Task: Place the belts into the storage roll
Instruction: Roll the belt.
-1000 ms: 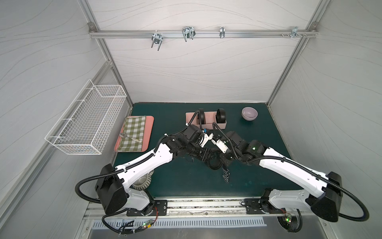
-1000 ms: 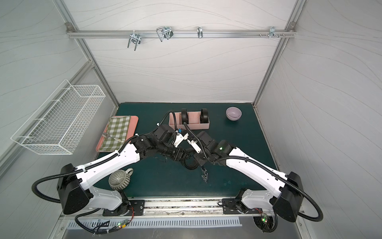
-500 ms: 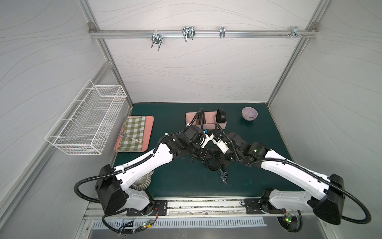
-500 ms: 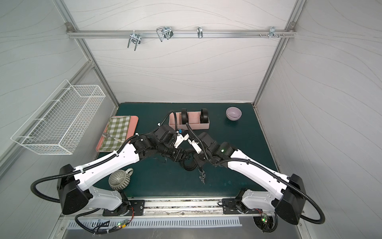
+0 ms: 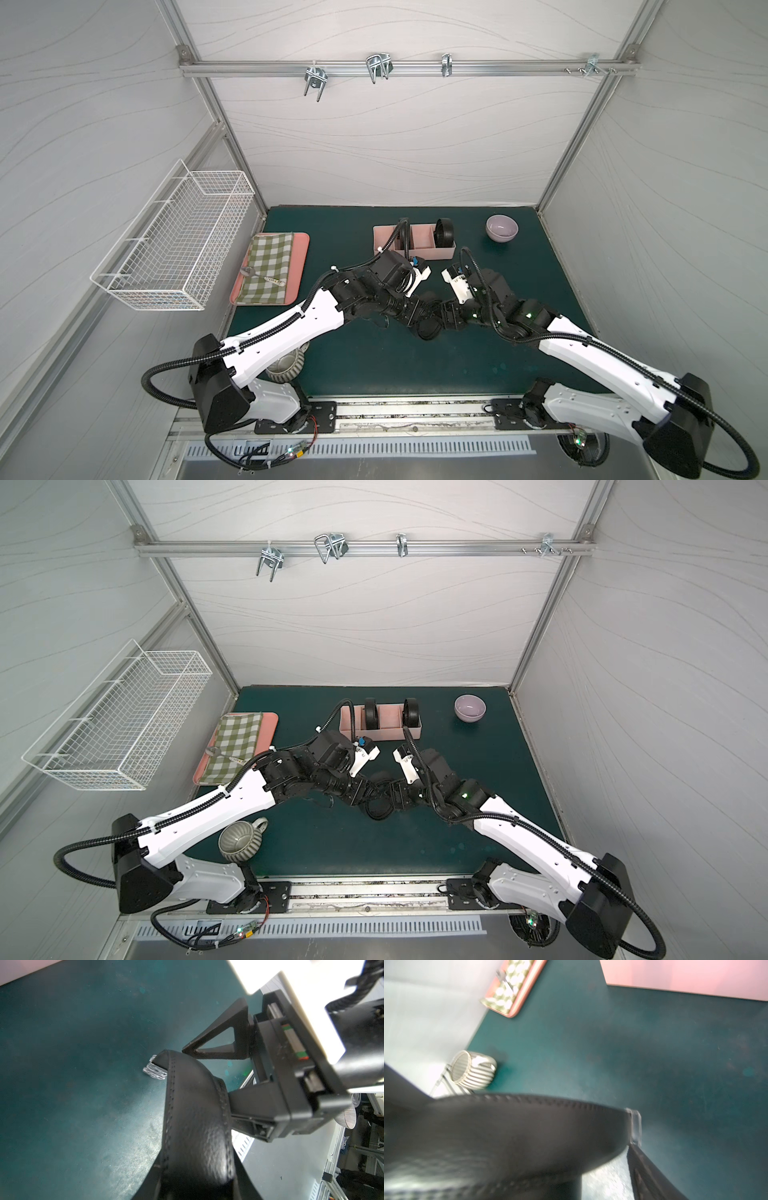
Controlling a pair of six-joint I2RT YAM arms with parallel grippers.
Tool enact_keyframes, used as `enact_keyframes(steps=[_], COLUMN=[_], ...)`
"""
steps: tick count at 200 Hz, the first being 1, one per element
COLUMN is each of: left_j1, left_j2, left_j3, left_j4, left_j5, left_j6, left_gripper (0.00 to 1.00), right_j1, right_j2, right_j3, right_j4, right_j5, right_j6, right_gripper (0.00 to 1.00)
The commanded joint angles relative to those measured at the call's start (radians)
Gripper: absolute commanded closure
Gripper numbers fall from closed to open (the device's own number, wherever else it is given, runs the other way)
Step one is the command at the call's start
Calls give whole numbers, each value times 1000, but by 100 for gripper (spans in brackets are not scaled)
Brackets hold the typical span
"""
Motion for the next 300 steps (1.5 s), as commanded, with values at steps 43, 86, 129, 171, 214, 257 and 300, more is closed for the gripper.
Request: enact_keyframes(steps=[43,86,129,171,214,257,300], left_j1=[-13,-24,-27,-30,-54,-75,-111], left_j2=[-19,-47,-73,-96,-125,-132,-126], left_j3=[104,112,85,53,-10,-23,-18], left_j4=[56,59,100,128,197,212,185], left_j5=[-9,-71,-110,-149,-206,-265,-319], left_j6=[14,54,75,84,88,100,126], left_gripper=[92,96,97,98,100,100,100], right_j1=[-14,-2,16,59,92,105,106], right_j2=[-50,-65,-45,-21,20,47,47], right_j3=[-92,-176,-249,-258,-265,-284,-278], right_j4=[234,363,522,597,682,791,768], right_j5=[-26,-10,-38,-47,-56,-59,-51], right_j6=[27,142,278,387,551,664,668], right_gripper=[24,26,29,32,40,58,86])
